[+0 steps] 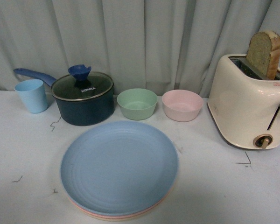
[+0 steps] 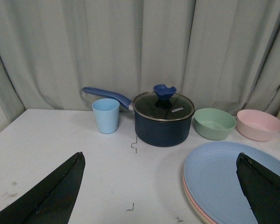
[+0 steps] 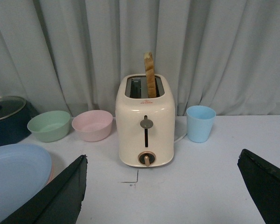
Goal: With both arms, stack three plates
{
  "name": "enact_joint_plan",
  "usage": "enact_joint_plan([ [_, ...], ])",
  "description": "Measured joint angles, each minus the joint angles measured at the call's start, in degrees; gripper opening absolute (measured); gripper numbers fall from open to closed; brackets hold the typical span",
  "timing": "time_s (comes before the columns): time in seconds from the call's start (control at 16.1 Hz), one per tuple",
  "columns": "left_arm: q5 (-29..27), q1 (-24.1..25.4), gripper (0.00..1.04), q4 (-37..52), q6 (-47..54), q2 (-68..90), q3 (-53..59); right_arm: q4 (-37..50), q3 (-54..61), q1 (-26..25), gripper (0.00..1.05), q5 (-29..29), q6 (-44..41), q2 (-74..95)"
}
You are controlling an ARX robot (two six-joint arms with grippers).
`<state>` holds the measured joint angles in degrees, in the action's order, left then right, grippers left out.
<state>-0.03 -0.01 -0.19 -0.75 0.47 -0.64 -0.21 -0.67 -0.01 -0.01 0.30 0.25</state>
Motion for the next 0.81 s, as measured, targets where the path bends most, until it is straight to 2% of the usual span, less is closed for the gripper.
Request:
enact_joint_plan([
  [0.81,0.0,0.0,0.98,0.0,0.0,0.0,0.0,0.0,0.0,0.0,0.98,0.0,0.0,0.0],
])
